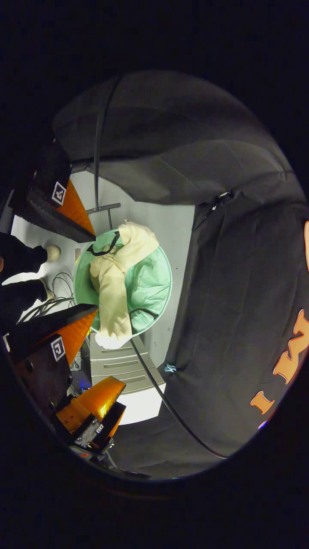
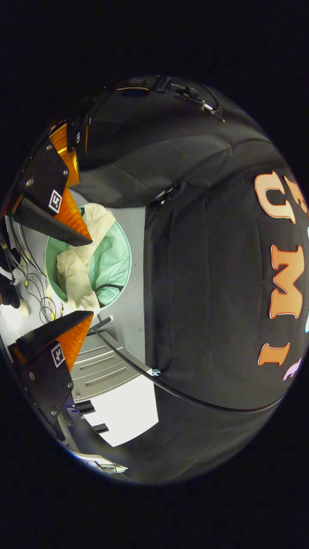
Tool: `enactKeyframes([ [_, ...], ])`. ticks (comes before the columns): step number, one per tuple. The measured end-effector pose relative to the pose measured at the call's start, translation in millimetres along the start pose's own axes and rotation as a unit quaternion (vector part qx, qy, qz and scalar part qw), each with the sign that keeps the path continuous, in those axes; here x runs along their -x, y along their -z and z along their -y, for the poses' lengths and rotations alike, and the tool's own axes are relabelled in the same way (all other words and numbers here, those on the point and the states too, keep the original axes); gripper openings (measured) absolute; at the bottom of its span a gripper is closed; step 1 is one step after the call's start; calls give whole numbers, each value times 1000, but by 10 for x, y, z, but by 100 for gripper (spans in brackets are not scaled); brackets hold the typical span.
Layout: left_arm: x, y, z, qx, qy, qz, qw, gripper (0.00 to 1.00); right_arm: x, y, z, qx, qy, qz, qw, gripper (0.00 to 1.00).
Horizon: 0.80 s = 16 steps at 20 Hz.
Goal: Grasp the clothes on the hanger with both hands and then place them into the laundry hamper below.
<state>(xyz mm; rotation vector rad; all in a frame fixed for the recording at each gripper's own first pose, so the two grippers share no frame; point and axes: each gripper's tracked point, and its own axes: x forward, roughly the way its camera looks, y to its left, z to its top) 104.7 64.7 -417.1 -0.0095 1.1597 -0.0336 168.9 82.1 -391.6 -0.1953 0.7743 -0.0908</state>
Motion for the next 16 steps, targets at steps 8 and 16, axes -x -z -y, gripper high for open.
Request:
enactKeyframes([
  [8, 405, 15, -109, 3, 0, 33, 999, 100, 462, -301, -17, 34, 9, 54, 998, 94],
  [16, 1291, -447, -145, -22, -18, 163, 986, 98, 1285, -877, 63, 14, 9, 142, 990, 94],
])
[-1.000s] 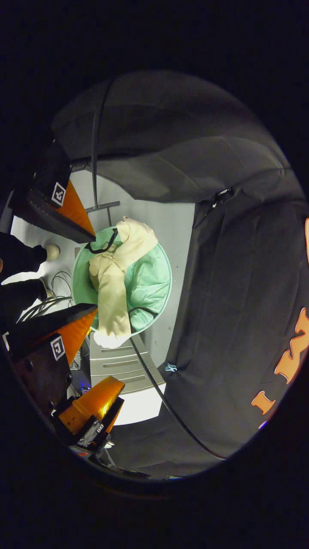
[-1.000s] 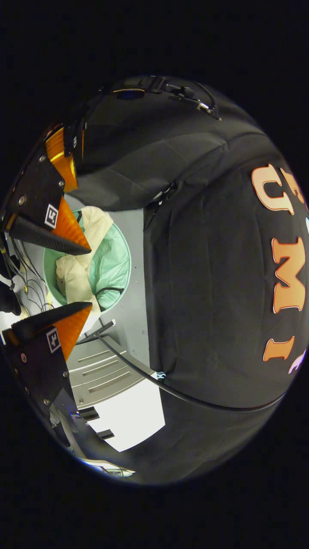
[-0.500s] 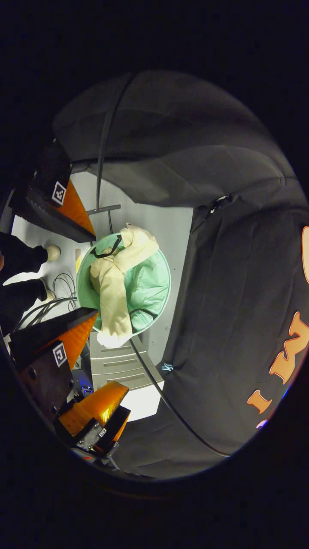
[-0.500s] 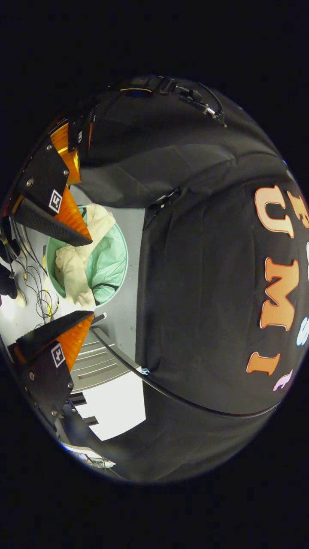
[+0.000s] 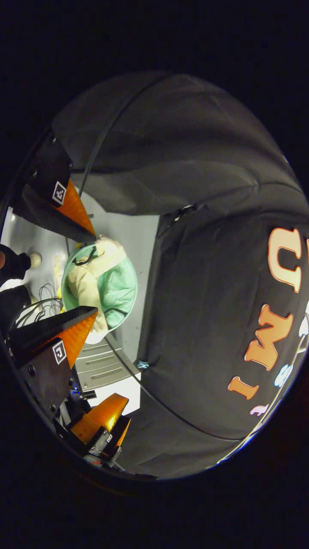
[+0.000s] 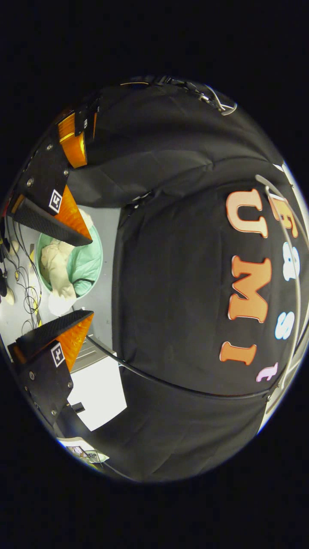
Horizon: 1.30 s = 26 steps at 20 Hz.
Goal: Grasp the clothes on the hanger with both hands and then place them into the laundry hamper below.
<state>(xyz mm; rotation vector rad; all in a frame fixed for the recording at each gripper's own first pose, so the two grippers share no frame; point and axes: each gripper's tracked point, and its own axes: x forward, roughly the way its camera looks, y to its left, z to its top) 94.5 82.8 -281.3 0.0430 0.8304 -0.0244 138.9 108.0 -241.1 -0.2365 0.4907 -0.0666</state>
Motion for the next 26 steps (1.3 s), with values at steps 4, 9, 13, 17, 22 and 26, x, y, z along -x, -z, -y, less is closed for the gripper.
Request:
enactKeyframes([
  [4, 410, -456, 188, -10, 13, 68, 998, 100, 388, -474, 89, -16, 0, 55, 998, 93],
  [9, 959, -1054, 334, -25, 35, 159, 986, 100, 937, -1146, 164, -12, 2, 121, 993, 93],
  [13, 1437, -1509, 543, -43, 49, 227, 972, 100, 1262, -1505, 314, 1, 16, 160, 987, 93],
  [17, 1928, -1930, 648, -52, 54, 302, 950, 97, 1654, -1684, 479, -33, 19, 182, 982, 93],
  [22, 2436, -2214, 510, -41, 39, 369, 928, 94, 2065, -1879, 644, -36, 42, 218, 974, 93],
  [26, 2537, -2321, 461, -23, 48, 382, 922, 100, 2283, -2069, 495, -22, 26, 253, 967, 93],
])
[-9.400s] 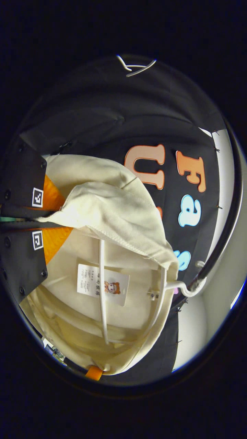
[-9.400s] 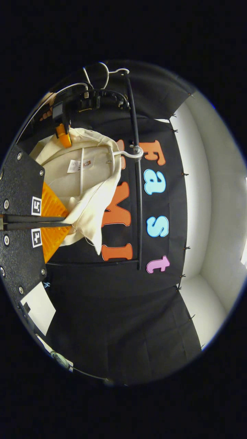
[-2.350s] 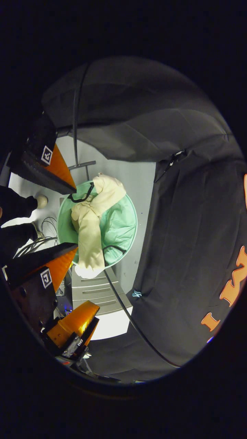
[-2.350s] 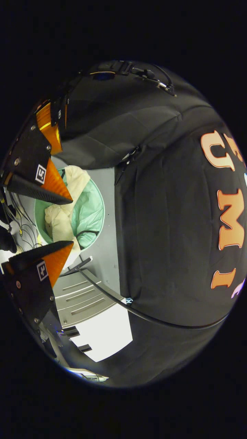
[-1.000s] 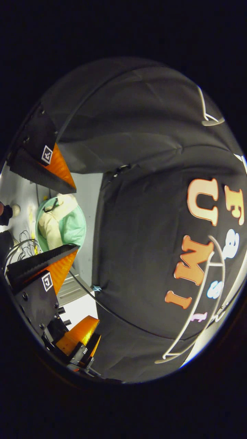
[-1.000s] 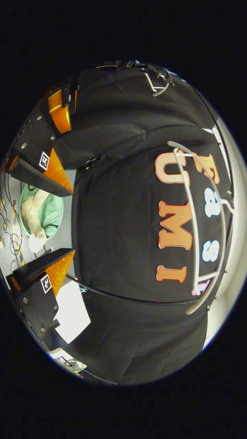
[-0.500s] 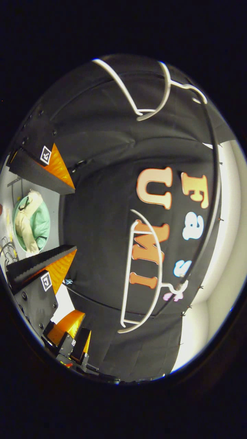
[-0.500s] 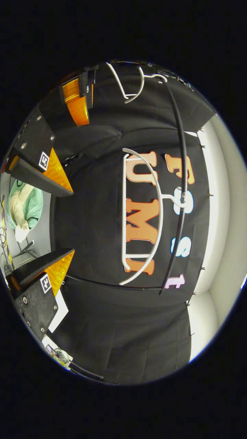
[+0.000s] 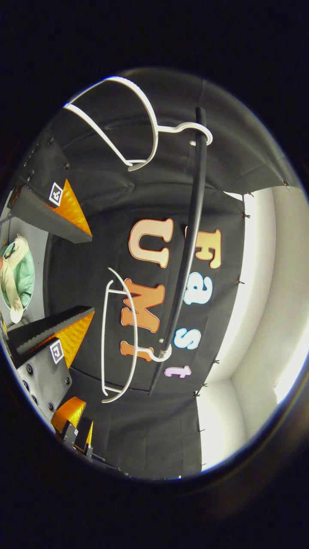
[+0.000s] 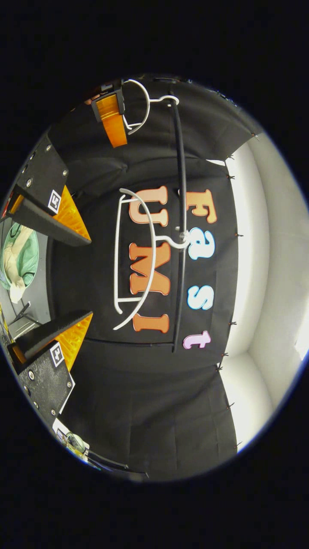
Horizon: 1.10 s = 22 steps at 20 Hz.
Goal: Grasp the clothes on the hanger with both hands and then place them into the laundry hamper below.
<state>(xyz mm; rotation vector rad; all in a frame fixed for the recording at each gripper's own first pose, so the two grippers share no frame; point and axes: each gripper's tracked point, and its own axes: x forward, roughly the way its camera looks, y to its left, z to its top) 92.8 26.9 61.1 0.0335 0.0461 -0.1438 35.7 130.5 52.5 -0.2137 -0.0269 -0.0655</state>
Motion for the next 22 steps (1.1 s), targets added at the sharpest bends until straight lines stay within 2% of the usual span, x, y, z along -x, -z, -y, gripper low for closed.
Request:
enactKeyframes([
  [1, 4, -19, -13, -2, -2, 2, 1000, 94, -2, -31, -36, 3, -4, 4, 1000, 93],
  [2, 3, -50, -34, -3, -3, 6, 1000, 97, -10, -53, -70, 5, -8, 8, 1000, 93],
  [4, 10, -91, -59, -5, -5, 12, 1000, 97, -37, -73, -136, 4, -16, 11, 1000, 93],
  [6, 18, -113, -122, -6, -13, 16, 1000, 94, -39, -61, -195, -3, -23, 12, 1000, 93],
  [7, 39, -126, -146, -5, -17, 19, 1000, 97, -41, -67, -218, -5, -25, 12, 1000, 93],
  [9, 58, -185, -195, -1, -21, 28, 999, 97, -55, -65, -241, -4, -27, 13, 1000, 93],
  [10, 67, -204, -218, 1, -22, 32, 999, 94, -68, -70, -248, -4, -28, 14, 999, 93],
  [11, 71, -224, -242, 3, -22, 35, 999, 97, -69, -60, -260, -7, -29, 14, 999, 93],
  [20, 15, -221, -203, 12, -17, 35, 999, 97, -45, -13, -256, -10, -24, 10, 1000, 93],
  [21, 6, -217, -200, 14, -15, 34, 999, 100, -42, -21, -247, -9, -22, 11, 1000, 93],
  [22, 5, -213, -208, 14, -15, 33, 999, 97, -46, -22, -248, -9, -21, 11, 1000, 93],
])
